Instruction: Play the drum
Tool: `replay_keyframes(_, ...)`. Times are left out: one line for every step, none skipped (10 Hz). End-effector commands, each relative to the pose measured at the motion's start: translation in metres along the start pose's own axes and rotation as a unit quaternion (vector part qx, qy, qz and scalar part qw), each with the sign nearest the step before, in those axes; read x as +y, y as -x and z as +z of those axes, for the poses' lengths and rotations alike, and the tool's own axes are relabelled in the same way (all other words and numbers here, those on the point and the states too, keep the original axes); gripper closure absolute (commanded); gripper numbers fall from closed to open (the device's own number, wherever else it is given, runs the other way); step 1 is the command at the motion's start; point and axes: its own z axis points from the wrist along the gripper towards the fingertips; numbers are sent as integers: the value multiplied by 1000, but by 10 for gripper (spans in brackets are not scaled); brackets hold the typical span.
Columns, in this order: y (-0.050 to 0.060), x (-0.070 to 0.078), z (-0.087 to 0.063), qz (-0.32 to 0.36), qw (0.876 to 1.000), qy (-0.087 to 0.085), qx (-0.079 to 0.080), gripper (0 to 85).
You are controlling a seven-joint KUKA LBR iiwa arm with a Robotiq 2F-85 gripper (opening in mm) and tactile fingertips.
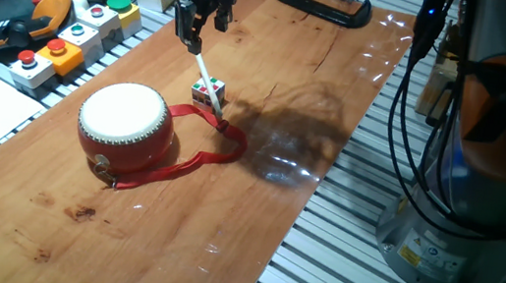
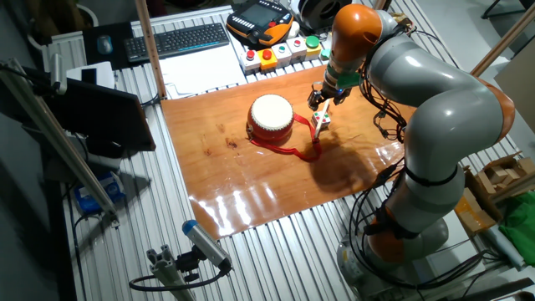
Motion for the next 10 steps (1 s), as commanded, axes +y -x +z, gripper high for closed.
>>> replay_keyframes(0,0,0,-10,999,31,5,843)
replay_keyframes(0,0,-1,-10,999,31,5,843)
replay_keyframes(0,1,-1,-10,999,31,5,843)
replay_keyframes(0,1,-1,-10,999,31,6,843)
replay_keyframes(0,1,-1,-10,999,31,6,843)
replay_keyframes(0,1,-1,-10,999,31,6,843)
replay_keyframes(0,1,0,-9,999,32,7,843)
replay_keyframes(0,1,0,-8,999,31,5,843)
replay_keyframes(1,0,1,-8,1000,30,5,843)
replay_keyframes(0,-1,2,-6,999,32,6,843)
